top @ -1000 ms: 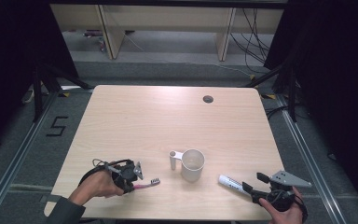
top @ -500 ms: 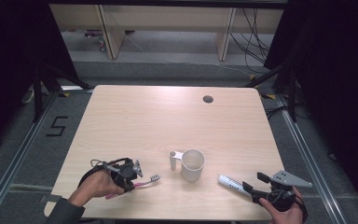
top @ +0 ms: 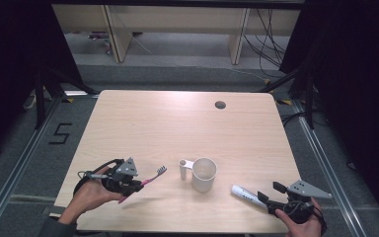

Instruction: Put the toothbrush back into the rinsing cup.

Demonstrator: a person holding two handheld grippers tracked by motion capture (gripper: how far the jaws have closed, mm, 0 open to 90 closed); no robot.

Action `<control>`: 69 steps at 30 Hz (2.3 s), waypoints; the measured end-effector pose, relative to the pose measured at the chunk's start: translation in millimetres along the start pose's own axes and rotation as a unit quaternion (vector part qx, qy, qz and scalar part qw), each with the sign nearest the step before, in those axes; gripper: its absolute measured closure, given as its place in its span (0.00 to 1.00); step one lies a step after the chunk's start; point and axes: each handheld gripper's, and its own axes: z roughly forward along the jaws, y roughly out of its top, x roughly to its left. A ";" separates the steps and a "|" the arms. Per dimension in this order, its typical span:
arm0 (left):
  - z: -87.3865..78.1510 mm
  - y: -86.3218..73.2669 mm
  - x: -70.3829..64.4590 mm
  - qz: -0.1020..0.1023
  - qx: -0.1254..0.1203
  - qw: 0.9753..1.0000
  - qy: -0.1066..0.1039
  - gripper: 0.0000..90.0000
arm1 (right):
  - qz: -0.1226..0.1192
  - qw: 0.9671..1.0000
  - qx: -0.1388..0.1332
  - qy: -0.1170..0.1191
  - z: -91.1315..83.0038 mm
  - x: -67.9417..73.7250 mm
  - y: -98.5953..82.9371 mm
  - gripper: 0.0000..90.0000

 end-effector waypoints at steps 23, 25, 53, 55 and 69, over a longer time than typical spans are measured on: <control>-0.7 -0.3 1.0 -0.136 -0.246 0.957 0.069 0.92 | 0.009 1.000 -0.005 0.001 0.6 0.2 -0.7 0.30; -2.7 1.9 0.8 -0.139 -0.259 0.953 0.077 0.92 | 0.006 1.000 -0.005 -0.001 1.1 -0.3 -1.0 0.30; 5.5 61.1 -7.1 -0.086 -0.393 0.915 0.036 0.92 | 0.004 1.000 -0.003 0.001 1.4 -0.3 -1.3 0.30; 7.2 66.0 -8.8 -0.085 -0.394 0.914 0.033 0.92 | 0.004 1.000 -0.003 0.001 1.4 -0.3 -1.4 0.30; 31.3 92.4 -13.7 -0.073 -0.399 0.914 0.008 0.92 | 0.015 1.000 -0.003 0.014 2.7 0.3 -1.6 0.30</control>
